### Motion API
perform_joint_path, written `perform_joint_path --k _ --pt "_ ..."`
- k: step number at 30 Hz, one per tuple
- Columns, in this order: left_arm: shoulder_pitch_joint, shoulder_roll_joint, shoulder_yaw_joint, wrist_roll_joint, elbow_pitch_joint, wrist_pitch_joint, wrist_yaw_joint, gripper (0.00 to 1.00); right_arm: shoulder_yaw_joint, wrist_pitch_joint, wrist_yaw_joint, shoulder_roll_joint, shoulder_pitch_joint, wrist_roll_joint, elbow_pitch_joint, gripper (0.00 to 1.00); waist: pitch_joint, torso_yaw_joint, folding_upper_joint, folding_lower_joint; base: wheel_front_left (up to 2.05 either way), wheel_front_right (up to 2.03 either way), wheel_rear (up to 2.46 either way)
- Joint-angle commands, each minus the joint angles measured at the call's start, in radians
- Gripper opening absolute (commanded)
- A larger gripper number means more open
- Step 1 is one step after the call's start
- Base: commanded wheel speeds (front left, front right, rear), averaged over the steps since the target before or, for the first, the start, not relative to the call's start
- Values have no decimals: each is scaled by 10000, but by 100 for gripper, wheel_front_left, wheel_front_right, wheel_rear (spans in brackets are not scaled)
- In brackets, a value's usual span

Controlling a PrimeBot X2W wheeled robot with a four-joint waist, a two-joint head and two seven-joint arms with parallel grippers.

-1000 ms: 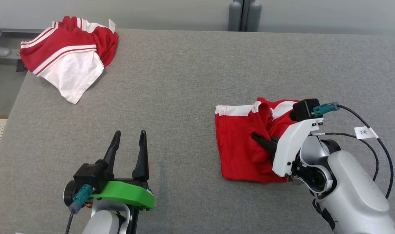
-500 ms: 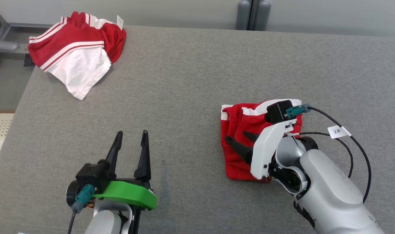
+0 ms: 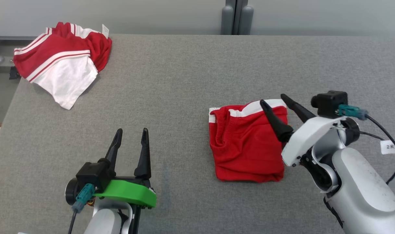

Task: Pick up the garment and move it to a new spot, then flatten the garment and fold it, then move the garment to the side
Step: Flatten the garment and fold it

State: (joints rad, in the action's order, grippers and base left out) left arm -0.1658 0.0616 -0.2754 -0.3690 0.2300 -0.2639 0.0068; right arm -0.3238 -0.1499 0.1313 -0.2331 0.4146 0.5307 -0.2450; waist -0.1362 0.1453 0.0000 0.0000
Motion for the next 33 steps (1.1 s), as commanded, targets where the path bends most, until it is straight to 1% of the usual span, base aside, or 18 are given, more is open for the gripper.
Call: perform_joint_path --k 1,8,13,18,22,33 --pt "-174 13 54 77 -19 -6 -5 100 254 328 -11 -1 -298 -210 87 100 162 -215 0 0 0 0 0" --pt "58 -15 354 217 4 -6 66 100 1559 2232 -11 203 -1459 -1055 604 100 491 -717 0 0 0 0 0" --pt "603 -40 807 84 -99 -5 97 100 2111 3174 -11 652 -2338 -1720 833 100 715 -1034 0 0 0 0 0" --pt "1223 -62 1202 200 -314 -5 157 100 2449 3478 -11 1128 -2993 -2163 1002 100 893 -1263 0 0 0 0 0" --pt "1575 -79 1336 260 -499 -5 164 100 2677 3592 -11 1420 -3264 -2290 1038 100 968 -1329 0 0 0 0 0" --pt "1686 -99 1294 381 -453 -5 138 100 2904 3804 -11 1752 -3328 -3056 689 100 1067 -1176 0 0 0 0 0"
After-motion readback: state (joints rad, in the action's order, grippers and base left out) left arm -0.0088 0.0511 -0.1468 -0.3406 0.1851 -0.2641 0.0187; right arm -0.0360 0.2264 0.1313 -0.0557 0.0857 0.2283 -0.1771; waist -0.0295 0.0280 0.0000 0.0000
